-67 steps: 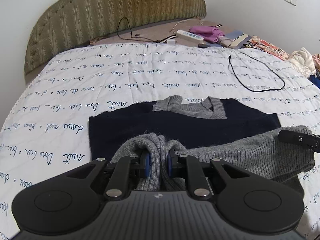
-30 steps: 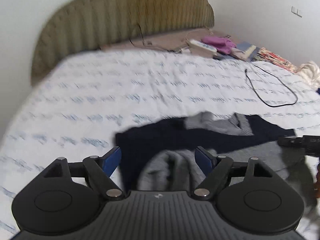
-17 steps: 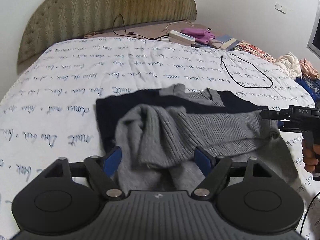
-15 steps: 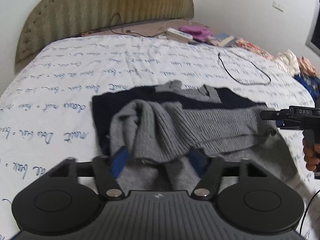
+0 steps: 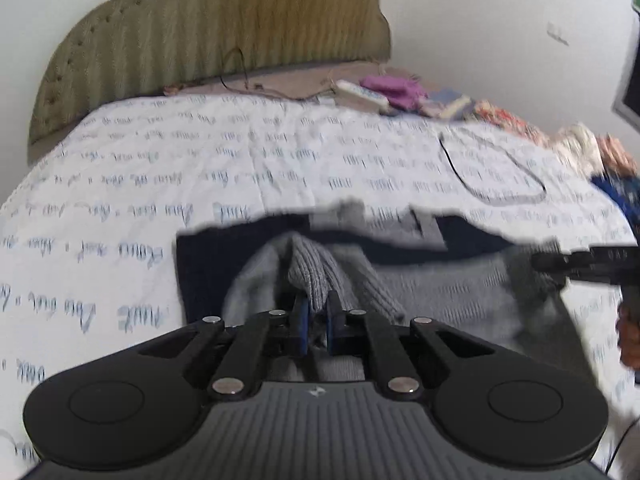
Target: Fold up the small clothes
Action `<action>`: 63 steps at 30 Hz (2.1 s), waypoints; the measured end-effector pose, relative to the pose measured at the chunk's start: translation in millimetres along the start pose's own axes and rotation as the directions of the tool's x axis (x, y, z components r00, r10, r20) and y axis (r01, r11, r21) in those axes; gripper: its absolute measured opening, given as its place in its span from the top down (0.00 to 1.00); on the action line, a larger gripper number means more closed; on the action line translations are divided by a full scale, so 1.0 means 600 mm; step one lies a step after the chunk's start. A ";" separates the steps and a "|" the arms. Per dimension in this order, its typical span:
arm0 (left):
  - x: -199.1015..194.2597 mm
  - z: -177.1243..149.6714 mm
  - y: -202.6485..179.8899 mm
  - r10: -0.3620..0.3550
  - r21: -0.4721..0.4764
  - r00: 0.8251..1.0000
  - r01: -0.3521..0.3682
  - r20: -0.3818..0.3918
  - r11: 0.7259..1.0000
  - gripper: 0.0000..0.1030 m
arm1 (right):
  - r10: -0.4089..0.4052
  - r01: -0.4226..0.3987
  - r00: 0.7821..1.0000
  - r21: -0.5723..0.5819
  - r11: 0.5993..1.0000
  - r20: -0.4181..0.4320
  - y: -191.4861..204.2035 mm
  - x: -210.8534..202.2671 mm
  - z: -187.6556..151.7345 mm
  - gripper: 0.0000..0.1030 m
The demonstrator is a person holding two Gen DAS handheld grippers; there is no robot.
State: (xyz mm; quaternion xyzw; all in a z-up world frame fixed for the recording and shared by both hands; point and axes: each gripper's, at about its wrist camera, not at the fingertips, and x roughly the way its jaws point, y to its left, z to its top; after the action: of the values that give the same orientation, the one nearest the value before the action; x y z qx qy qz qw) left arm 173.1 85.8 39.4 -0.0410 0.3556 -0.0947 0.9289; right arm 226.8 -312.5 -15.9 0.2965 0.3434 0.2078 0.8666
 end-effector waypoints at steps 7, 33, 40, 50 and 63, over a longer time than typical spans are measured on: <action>0.090 0.089 0.045 0.071 -0.144 0.997 -0.065 0.037 0.987 0.92 | -0.029 -0.018 0.988 0.295 0.955 0.152 -0.087 0.029 0.047 0.80; -0.092 -0.146 0.076 -0.116 -0.128 0.993 0.114 -0.013 0.985 0.31 | -0.166 0.159 0.983 -0.078 0.984 -0.084 -0.008 -0.118 -0.137 0.24; -0.092 -0.191 0.061 -0.098 -0.102 0.995 0.098 -0.001 0.990 0.31 | -0.174 0.153 0.979 -0.180 0.972 -0.109 0.024 -0.102 -0.186 0.54; -0.071 -0.203 0.078 -0.113 -0.172 0.991 0.100 -0.070 0.980 0.94 | -0.261 0.259 0.965 -0.253 0.932 0.024 0.041 -0.131 -0.180 0.90; -0.171 -0.201 0.147 0.029 -0.295 0.995 -0.001 0.090 0.956 0.96 | -0.373 0.382 0.923 -0.345 0.857 0.094 0.050 -0.151 -0.169 0.94</action>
State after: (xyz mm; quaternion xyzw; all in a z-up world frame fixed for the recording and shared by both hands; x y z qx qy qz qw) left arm 30.7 192.3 3.9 -0.1805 0.3221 -0.0316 0.9288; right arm 87.6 -303.9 -13.0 0.0638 0.3407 0.0893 0.9337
